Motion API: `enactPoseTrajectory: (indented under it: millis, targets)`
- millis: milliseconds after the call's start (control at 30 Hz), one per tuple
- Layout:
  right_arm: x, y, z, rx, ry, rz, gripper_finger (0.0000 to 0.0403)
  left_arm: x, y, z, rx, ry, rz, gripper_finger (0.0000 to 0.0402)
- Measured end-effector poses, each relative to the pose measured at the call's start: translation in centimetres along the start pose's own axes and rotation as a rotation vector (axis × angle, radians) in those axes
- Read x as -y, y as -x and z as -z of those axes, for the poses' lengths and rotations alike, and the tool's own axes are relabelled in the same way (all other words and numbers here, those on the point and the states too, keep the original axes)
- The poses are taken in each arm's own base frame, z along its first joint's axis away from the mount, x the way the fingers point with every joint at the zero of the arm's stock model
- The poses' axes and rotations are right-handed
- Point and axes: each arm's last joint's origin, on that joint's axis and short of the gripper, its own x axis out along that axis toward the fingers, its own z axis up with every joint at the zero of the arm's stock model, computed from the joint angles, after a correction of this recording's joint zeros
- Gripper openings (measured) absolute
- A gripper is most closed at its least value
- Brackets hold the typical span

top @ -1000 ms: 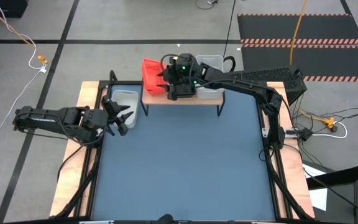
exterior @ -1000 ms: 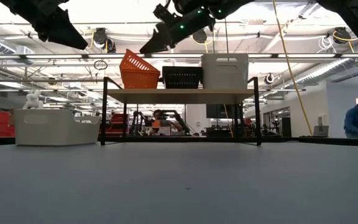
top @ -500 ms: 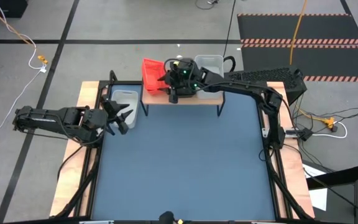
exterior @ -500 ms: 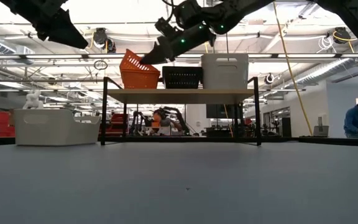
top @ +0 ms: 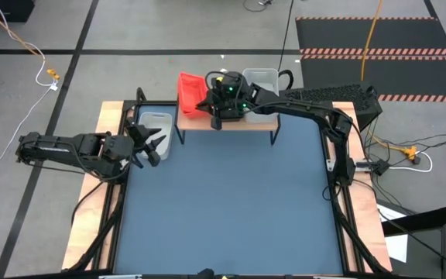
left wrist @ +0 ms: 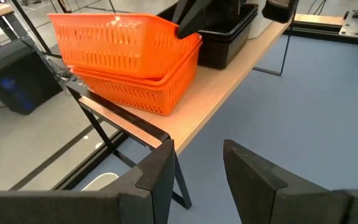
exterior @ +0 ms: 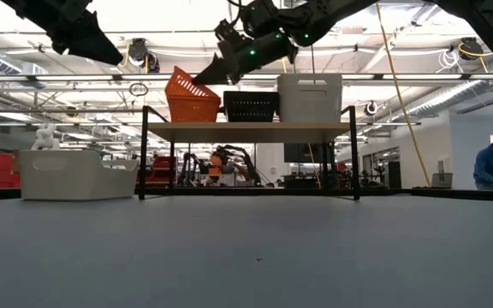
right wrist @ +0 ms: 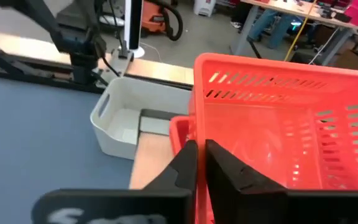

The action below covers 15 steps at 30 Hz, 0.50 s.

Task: Stack baskets on shelf by color
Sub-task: Stack the orange bin on top of the other orange bin on the shelf

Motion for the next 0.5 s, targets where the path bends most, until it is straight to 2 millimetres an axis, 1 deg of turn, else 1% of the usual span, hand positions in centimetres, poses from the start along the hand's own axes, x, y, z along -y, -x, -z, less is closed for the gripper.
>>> enactPoseTrajectory:
  millis: [67,200,267,367,433,500]
  targets:
    - [-0.3,-0.1,-0.2,0.011,-0.013,-0.003,0.0009,0.0,0.0,0.0,0.000,0.000,0.000,0.0140]
    - [-1.0,0.2,-1.3,0.053,-0.033,-0.008,0.0015,0.0,0.0,0.0,-0.001,-0.003,0.000,0.0140]
    - [-1.3,0.9,-2.2,0.063,-0.036,-0.004,0.0010,0.0,0.0,0.0,-0.003,-0.012,0.000,0.0140]
    - [-1.7,1.4,-3.3,0.068,0.018,0.090,0.0005,0.0,0.0,0.0,-0.003,-0.014,-0.001,0.0140]
    - [-2.3,2.0,-3.7,-0.003,0.040,0.188,0.0005,0.0,0.0,0.0,-0.003,-0.017,-0.001,0.0140]
    - [-3.3,1.8,-3.8,-0.062,0.103,0.236,0.0004,0.0,0.0,0.0,-0.003,-0.019,-0.001,0.0140]
